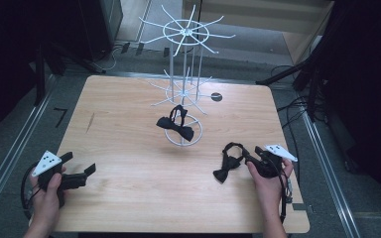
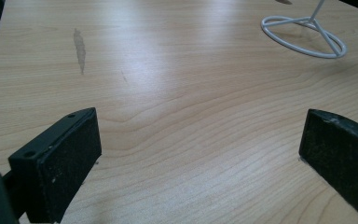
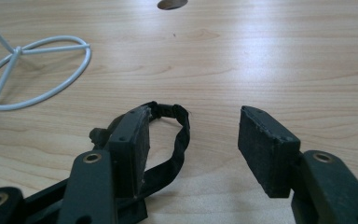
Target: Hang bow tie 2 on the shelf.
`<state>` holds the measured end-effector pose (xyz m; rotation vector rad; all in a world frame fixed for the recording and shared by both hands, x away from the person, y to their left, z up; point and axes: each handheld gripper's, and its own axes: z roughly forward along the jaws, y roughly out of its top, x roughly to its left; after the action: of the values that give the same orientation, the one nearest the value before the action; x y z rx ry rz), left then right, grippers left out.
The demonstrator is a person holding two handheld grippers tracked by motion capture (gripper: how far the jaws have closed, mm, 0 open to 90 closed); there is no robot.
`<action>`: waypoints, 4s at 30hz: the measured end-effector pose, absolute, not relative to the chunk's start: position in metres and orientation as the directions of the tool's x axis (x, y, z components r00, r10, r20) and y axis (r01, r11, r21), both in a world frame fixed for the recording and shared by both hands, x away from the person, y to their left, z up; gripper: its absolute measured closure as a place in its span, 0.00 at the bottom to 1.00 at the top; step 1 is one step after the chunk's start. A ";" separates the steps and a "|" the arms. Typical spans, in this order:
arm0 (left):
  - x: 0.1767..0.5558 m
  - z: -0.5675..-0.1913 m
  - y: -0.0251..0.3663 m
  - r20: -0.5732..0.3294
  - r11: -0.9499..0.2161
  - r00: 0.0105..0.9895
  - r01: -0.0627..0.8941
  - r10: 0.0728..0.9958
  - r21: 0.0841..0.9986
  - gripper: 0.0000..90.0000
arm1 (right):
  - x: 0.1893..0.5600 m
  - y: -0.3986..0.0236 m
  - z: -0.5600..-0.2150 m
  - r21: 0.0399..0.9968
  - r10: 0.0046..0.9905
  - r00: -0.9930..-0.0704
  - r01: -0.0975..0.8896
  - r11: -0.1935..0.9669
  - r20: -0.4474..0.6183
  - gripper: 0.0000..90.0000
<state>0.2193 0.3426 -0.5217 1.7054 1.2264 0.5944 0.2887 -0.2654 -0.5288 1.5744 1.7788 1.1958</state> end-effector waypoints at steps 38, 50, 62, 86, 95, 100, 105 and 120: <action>0.219 -0.522 0.343 -0.125 -0.076 0.386 0.466 0.914 0.881 0.00 | 0.295 -0.253 -0.546 0.749 0.948 -0.256 0.662 0.028 0.191 1.00; 0.219 -0.522 0.342 -0.124 -0.079 0.389 0.466 0.913 0.881 0.00 | 0.284 -0.237 -0.518 0.834 0.941 -0.316 0.546 0.075 0.122 1.00; 0.219 -0.522 0.342 -0.122 -0.082 0.390 0.467 0.913 0.880 0.00 | 0.269 -0.222 -0.489 0.896 0.919 -0.388 0.430 0.111 0.073 1.00; 0.220 -0.522 0.342 -0.119 -0.088 0.395 0.467 0.911 0.880 0.00 | 0.253 -0.198 -0.456 0.940 0.876 -0.481 0.306 0.149 0.018 1.00; 0.219 -0.522 0.342 -0.116 -0.090 0.396 0.465 0.911 0.881 0.00 | 0.251 -0.189 -0.452 0.942 0.866 -0.499 0.291 0.165 0.002 1.00; 0.220 -0.522 0.342 -0.118 -0.089 0.398 0.465 0.910 0.881 0.00 | 0.251 -0.184 -0.449 0.943 0.859 -0.511 0.286 0.170 0.000 1.00; 0.220 -0.522 0.342 -0.116 -0.092 0.401 0.464 0.909 0.881 0.00 | 0.250 -0.180 -0.447 0.945 0.854 -0.521 0.280 0.168 0.003 1.00; 0.220 -0.522 0.341 -0.116 -0.092 0.399 0.466 0.910 0.880 0.00 | 0.245 -0.175 -0.434 0.954 0.833 -0.554 0.244 0.174 -0.011 1.00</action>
<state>0.2200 0.3411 -0.5217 1.7192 1.2118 0.5933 0.2451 -0.1755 -0.4337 1.0119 1.9056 1.3907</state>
